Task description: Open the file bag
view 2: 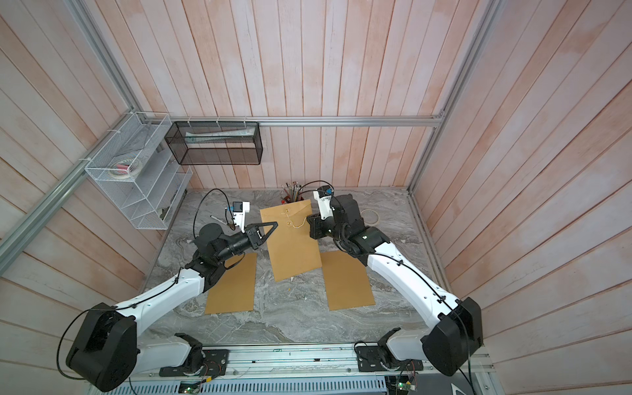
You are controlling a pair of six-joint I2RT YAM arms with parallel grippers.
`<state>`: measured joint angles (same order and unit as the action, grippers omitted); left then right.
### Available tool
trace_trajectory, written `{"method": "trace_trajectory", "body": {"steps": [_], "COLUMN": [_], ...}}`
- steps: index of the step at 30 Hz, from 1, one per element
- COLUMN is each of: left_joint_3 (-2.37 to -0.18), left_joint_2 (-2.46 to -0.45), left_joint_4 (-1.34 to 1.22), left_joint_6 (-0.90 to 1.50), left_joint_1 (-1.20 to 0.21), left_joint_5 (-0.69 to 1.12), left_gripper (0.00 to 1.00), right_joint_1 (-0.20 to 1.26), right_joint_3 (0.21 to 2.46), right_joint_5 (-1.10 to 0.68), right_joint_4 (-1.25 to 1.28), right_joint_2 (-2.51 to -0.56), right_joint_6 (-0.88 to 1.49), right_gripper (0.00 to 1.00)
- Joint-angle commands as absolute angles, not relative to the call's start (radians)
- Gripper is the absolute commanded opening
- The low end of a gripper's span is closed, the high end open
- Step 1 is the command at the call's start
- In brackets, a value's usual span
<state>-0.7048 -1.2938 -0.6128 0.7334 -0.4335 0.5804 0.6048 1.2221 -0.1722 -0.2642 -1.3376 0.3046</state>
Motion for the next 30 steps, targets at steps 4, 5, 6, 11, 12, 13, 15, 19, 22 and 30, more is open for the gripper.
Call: {"method": "trace_trajectory", "body": {"steps": [4,5,6,11,12,13,15,19,22,30], "left_joint_3": [-0.69,-0.689,-0.69,-0.689,-0.689,-0.689,-0.69,-0.69,-0.691,-0.69], "left_joint_2": [-1.284,-1.285,-1.287,-1.297,-1.298,-1.301,-1.304,-1.314,-1.321,-1.342], "left_joint_4": [-0.626,-0.626,-0.629,-0.637,-0.64,-0.639,-0.642,-0.648,-0.653,-0.671], "left_joint_6": [0.709,0.709,0.709,0.707,0.706,0.706,0.706,0.709,0.709,0.719], "left_joint_1": [-0.452,-0.455,-0.457,-0.469,-0.471,-0.471,-0.474,-0.478,-0.482,-0.486], "left_joint_5": [0.603,0.603,0.604,0.608,0.608,0.607,0.606,0.607,0.607,0.607], "left_gripper": [0.0,0.0,0.0,0.0,0.0,0.0,0.0,0.0,0.0,0.0], "right_joint_1": [0.598,0.599,0.598,0.598,0.599,0.598,0.598,0.602,0.609,0.645], "right_joint_3": [1.28,1.287,1.294,1.325,1.333,1.339,1.354,1.386,1.411,1.454], "right_joint_5": [-0.146,-0.146,-0.147,-0.155,-0.158,-0.16,-0.169,-0.182,-0.19,-0.212], "right_joint_4": [-0.312,-0.314,-0.317,-0.323,-0.324,-0.324,-0.327,-0.329,-0.332,-0.316], "right_joint_2": [-1.354,-1.356,-1.359,-1.376,-1.379,-1.381,-1.388,-1.404,-1.419,-1.465], "right_joint_6": [0.267,0.266,0.263,0.253,0.25,0.25,0.247,0.239,0.232,0.235], "right_gripper": [0.0,0.0,0.0,0.0,0.0,0.0,0.0,0.0,0.0,0.0]}}
